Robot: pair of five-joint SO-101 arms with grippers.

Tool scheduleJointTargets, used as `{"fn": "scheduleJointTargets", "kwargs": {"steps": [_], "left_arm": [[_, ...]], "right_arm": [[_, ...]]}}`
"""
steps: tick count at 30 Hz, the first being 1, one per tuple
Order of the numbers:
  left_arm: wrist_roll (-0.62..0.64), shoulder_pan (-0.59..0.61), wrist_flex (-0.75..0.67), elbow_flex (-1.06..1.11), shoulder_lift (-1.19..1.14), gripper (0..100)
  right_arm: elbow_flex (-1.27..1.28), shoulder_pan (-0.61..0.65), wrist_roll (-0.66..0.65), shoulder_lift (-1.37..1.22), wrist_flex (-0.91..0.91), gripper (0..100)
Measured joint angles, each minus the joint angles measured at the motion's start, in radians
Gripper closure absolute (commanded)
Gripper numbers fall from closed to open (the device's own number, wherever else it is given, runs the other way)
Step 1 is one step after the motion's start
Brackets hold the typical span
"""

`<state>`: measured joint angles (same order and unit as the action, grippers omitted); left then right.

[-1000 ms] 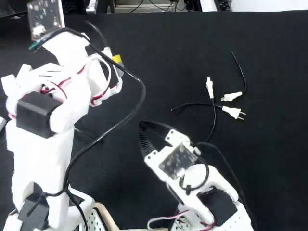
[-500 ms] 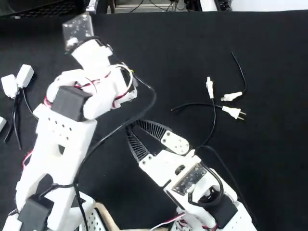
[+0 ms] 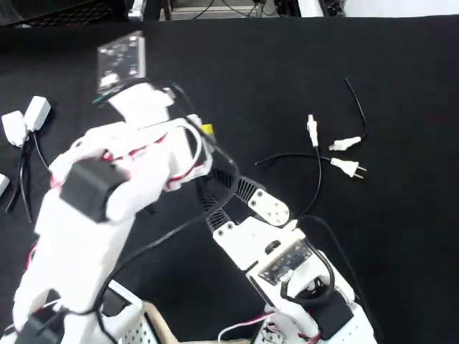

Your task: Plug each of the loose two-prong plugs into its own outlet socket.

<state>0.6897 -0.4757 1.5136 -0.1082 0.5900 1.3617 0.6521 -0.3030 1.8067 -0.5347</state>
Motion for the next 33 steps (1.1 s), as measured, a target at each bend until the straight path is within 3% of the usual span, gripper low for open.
{"fn": "scheduleJointTargets", "kwargs": {"steps": [8, 16, 20, 25, 33], "left_arm": [[0.0, -0.011, 0.071, -0.002, 0.169, 97], [-0.054, -0.012, 0.107, -0.002, 0.186, 97], [-0.081, 0.02, 0.011, 0.075, 0.187, 97], [-0.103, 0.12, -0.206, 0.262, 0.186, 97], [-0.135, 0.008, -0.262, 0.413, 0.184, 97]], "right_arm": [[0.094, -0.044, 0.0, 0.0, 0.095, 98.6], [0.158, -0.043, 0.0, 0.0, 0.178, 98.6], [0.158, -0.043, -0.002, 0.0, 0.155, 98.6], [0.051, -0.043, -0.002, 0.0, -0.037, 98.6], [-0.006, 0.002, -0.002, 0.0, -0.118, 98.6]]}}
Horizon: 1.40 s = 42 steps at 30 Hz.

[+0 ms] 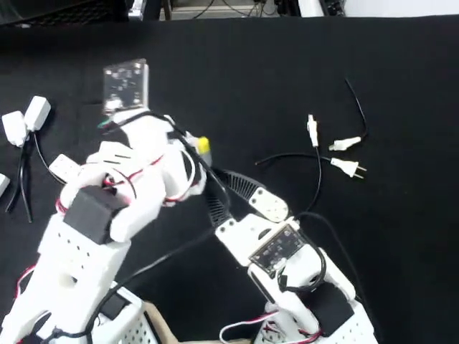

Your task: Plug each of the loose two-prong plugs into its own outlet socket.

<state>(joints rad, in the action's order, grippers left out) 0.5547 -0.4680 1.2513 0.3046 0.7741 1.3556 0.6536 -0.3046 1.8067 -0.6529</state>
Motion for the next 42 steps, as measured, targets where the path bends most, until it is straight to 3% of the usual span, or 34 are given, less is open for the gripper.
{"fn": "scheduleJointTargets", "kwargs": {"steps": [9, 16, 42], "left_arm": [[-0.003, -0.04, 0.006, -0.009, 0.0, 97], [-0.006, -0.04, 0.126, -0.12, 0.0, 97], [-0.002, -0.044, 0.253, -0.153, 0.002, 97]], "right_arm": [[0.041, -0.032, 0.002, 0.0, 0.032, 98.6], [0.115, -0.037, 0.0, 0.002, 0.152, 98.6], [0.17, -0.049, -0.002, 0.002, 0.155, 98.6]]}}
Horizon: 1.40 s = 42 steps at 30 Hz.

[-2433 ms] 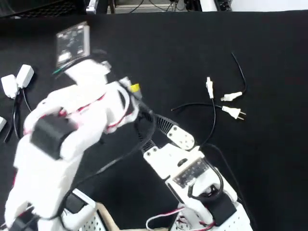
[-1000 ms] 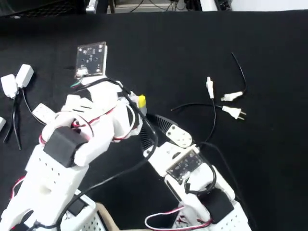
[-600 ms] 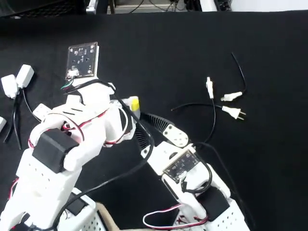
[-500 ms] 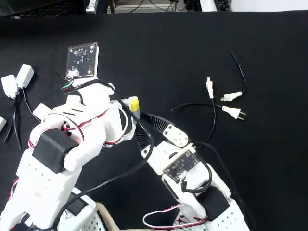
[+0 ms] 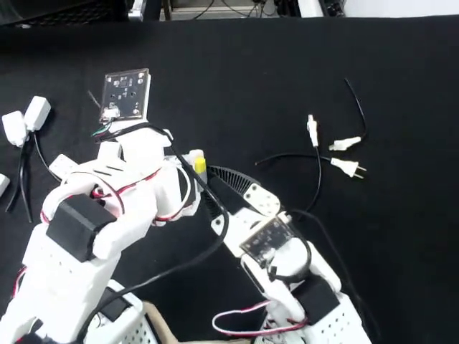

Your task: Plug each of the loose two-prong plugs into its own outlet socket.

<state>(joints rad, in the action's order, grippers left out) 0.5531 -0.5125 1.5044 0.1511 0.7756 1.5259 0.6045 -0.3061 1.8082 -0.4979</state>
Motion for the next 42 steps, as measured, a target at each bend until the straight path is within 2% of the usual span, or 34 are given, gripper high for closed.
{"fn": "scheduleJointTargets", "kwargs": {"steps": [3, 11, 18, 22, 26, 32, 38, 42], "left_arm": [[0.0, 0.072, -0.029, 0.002, 0.0, 97], [-0.002, 0.368, -0.097, 0.002, -0.049, 97], [-0.002, 0.611, -0.097, 0.002, -0.308, 97], [-0.002, 0.71, -0.097, 0.002, -0.466, 97], [0.018, 0.767, -0.109, 0.002, -0.548, 97], [0.213, 0.786, -0.232, 0.02, -0.583, 97], [0.413, 0.733, -0.43, 0.143, -0.628, 97], [0.494, 0.71, -0.562, 0.227, -0.655, 97]], "right_arm": [[0.012, -0.002, 0.0, 0.0, -0.031, 98.6], [0.023, 0.0, 0.0, 0.0, -0.186, 98.6], [0.15, 0.0, 0.0, 0.0, -0.178, 98.6], [0.16, 0.0, 0.0, 0.0, -0.173, 98.6], [0.16, 0.0, 0.0, 0.0, -0.173, 98.6], [0.16, 0.0, 0.0, 0.0, -0.173, 98.6], [0.16, 0.0, 0.0, 0.0, -0.173, 98.6], [0.16, 0.0, 0.0, 0.0, -0.173, 98.6]]}}
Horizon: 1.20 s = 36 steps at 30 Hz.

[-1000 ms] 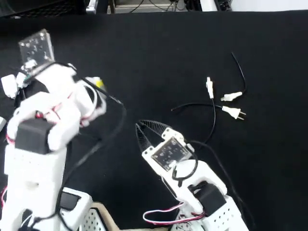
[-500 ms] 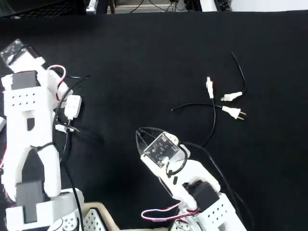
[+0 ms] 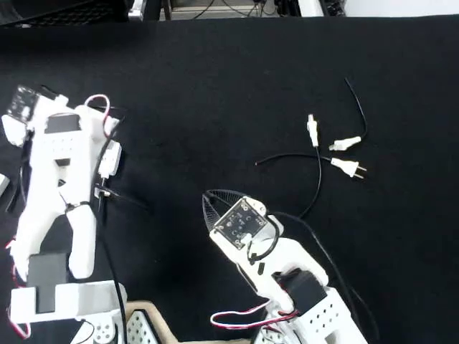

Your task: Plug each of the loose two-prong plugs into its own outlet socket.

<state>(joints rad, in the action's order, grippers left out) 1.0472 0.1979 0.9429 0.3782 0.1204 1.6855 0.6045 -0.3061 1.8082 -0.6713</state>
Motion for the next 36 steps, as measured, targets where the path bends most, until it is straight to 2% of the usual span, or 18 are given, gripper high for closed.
{"fn": "scheduleJointTargets", "kwargs": {"steps": [4, 17, 23, 31, 36], "left_arm": [[0.032, -0.002, -0.054, 0.012, -0.025, 97], [0.077, 0.018, -0.061, 0.014, -0.068, 97], [0.133, 0.063, -0.126, 0.018, -0.127, 97], [0.141, 0.063, -0.144, 0.015, -0.141, 97], [0.218, 0.063, -0.144, 0.015, -0.141, 97]], "right_arm": [[0.0, 0.0, 0.0, 0.0, 0.0, 98.6], [0.0, 0.0, 0.0, 0.0, 0.0, 98.6], [0.0, 0.0, 0.0, 0.0, 0.0, 98.6], [0.0, 0.0, 0.0, 0.0, 0.0, 98.6], [0.0, 0.0, 0.0, 0.0, 0.0, 98.6]]}}
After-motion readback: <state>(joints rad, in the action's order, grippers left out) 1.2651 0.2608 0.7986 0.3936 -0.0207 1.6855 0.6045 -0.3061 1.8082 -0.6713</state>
